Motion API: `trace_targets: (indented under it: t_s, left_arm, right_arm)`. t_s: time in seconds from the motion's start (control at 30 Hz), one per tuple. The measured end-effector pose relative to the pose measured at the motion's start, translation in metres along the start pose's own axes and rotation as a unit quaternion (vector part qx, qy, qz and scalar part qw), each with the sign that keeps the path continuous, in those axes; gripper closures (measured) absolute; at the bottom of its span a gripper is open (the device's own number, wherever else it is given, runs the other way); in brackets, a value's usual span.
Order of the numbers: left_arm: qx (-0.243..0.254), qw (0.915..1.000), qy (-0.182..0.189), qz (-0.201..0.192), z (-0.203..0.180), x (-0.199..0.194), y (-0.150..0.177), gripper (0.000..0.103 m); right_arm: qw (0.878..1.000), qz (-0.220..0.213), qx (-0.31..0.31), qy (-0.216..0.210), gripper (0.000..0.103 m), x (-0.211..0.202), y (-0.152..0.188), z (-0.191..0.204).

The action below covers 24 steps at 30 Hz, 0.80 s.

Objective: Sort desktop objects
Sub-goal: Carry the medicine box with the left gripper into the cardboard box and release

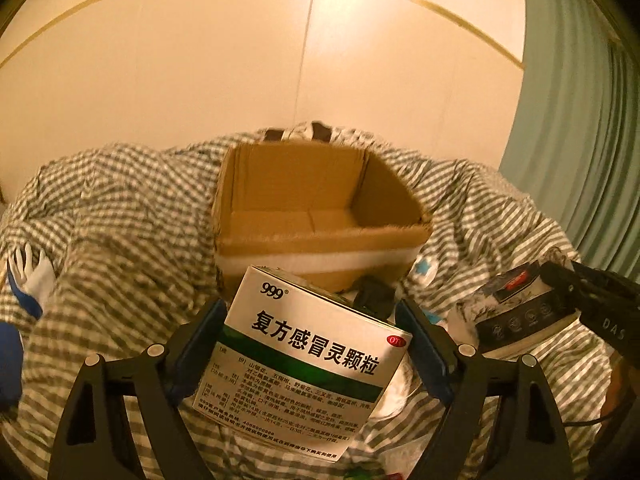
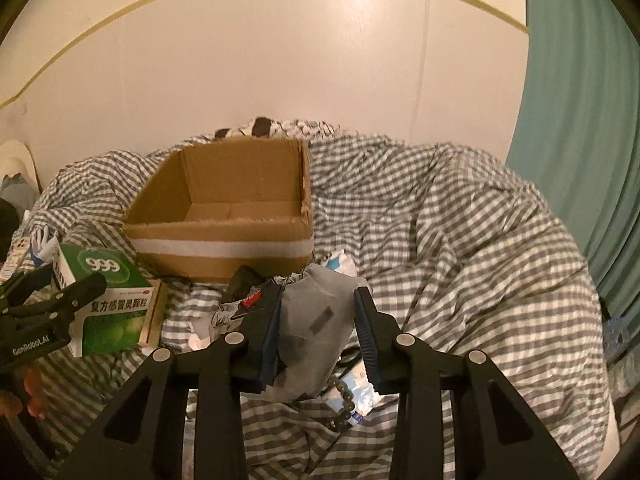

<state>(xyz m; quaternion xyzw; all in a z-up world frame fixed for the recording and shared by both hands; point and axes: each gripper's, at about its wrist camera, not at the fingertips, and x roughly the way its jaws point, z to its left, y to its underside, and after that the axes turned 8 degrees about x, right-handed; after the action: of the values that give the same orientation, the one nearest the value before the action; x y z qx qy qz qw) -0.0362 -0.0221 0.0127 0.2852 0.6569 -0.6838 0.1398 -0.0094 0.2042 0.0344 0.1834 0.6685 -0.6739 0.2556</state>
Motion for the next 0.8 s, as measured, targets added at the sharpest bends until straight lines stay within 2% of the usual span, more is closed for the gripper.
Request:
trace_targets:
  t_s: [0.3, 0.5, 0.8]
  left_arm:
    - [0.002, 0.9993, 0.028, -0.025, -0.001, -0.013, -0.037, 0.015]
    - [-0.008, 0.9980, 0.047, -0.042, 0.007, -0.007, -0.068, 0.015]
    - [0.004, 0.9978, 0.027, -0.060, 0.023, 0.024, -0.116, 0.015]
  right_arm:
    - [0.999, -0.026, -0.032, -0.006, 0.069, -0.022, -0.037, 0.020]
    - [0.998, -0.037, -0.045, -0.029, 0.069, -0.022, -0.064, 0.039]
    - [0.996, -0.044, -0.060, -0.049, 0.069, 0.016, -0.103, 0.059]
